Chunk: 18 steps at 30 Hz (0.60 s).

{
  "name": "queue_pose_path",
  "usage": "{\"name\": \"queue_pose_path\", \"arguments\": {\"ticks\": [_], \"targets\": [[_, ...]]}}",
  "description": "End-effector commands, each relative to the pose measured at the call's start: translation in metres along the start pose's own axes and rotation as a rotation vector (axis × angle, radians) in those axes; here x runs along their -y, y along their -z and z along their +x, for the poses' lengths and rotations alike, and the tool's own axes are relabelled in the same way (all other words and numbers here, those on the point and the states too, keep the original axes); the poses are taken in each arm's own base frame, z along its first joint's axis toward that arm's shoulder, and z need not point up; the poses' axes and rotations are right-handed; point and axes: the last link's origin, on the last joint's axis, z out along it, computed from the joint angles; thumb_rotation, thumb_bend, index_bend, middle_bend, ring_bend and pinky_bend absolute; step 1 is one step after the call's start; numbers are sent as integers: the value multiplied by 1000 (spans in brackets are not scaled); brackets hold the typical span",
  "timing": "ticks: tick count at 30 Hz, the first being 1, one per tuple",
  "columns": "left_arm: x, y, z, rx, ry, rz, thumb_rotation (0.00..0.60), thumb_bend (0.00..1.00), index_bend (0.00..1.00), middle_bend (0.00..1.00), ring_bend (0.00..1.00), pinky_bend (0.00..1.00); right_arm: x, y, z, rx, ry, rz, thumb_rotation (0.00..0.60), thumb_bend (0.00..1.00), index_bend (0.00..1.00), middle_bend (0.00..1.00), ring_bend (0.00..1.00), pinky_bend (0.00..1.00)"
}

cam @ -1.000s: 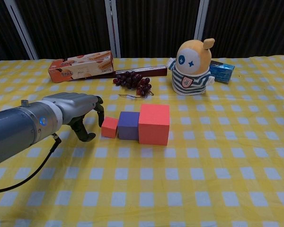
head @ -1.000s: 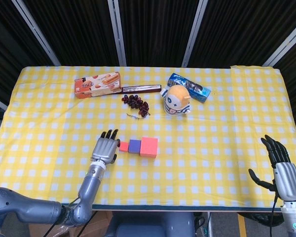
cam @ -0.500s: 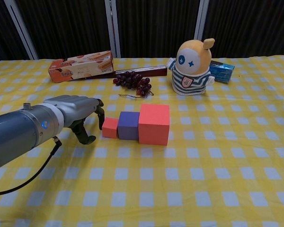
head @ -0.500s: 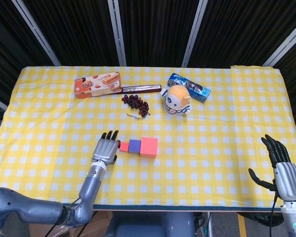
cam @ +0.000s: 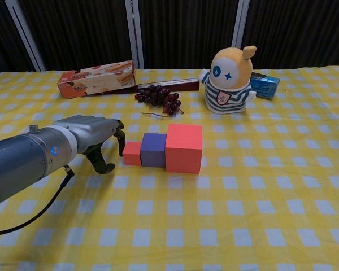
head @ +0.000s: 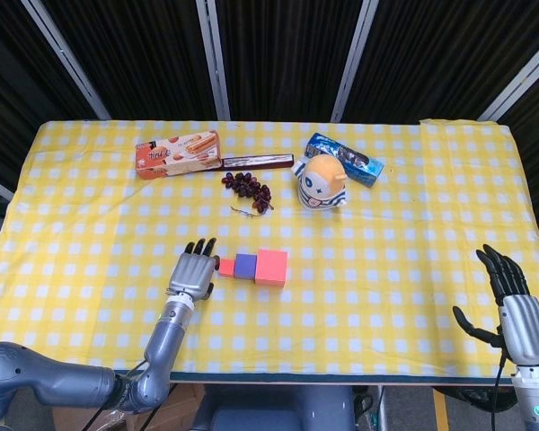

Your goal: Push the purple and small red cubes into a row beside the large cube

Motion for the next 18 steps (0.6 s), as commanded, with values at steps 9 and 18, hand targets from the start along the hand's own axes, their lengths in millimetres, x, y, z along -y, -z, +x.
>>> {"name": "queue_pose_path", "arguments": {"ticks": [9, 18], "targets": [[14, 6, 0, 0, 9, 12, 600, 443, 357, 0, 0, 98, 0, 0, 0, 3, -2, -4, 600, 365, 0, 0, 0, 36], [60, 34, 17, -119, 77, 3, 600, 279, 248, 0, 0, 98, -4, 2, -1, 13, 16, -22, 600, 365, 0, 0, 0, 36]]}}
